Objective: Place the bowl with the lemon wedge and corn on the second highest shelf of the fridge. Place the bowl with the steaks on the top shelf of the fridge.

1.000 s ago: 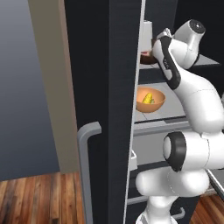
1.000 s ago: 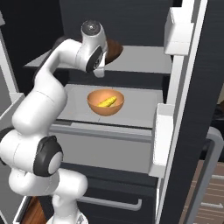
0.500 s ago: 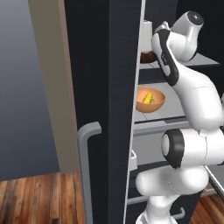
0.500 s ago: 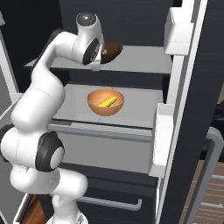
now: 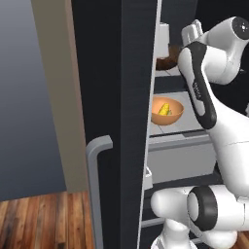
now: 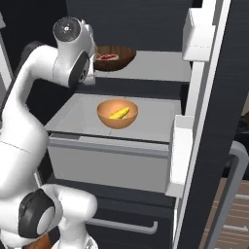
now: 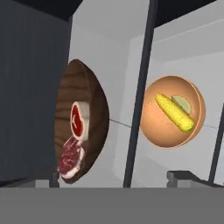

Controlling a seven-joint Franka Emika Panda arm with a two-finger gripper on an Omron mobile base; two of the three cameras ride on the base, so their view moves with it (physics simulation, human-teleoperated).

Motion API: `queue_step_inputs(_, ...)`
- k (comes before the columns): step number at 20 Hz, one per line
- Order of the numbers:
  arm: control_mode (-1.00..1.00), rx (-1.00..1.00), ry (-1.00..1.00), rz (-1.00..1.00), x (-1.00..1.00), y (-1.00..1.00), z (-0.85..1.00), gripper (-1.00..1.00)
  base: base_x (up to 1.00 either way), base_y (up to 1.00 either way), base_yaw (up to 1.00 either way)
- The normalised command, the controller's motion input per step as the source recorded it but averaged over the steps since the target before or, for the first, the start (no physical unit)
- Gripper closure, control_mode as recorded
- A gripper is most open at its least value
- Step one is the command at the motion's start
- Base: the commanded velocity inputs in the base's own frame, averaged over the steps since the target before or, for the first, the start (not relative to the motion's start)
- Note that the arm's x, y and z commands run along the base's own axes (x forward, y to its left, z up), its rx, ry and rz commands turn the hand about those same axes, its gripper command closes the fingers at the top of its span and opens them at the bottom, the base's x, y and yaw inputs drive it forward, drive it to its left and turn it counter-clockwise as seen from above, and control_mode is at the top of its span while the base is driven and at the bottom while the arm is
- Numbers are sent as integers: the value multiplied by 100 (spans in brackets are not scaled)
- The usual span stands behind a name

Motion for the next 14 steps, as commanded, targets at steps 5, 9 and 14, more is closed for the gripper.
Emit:
queue_step_inputs(5, -100, 0, -3, 0, -100, 17, -39, -100, 0, 0, 0)
queue_step_inputs(9, -100, -1, 0, 0, -100, -4, -99, -100, 0, 0, 0)
queue_step_inputs(14, -100, 0, 3, 0, -100, -5, -88, -100, 0, 0, 0)
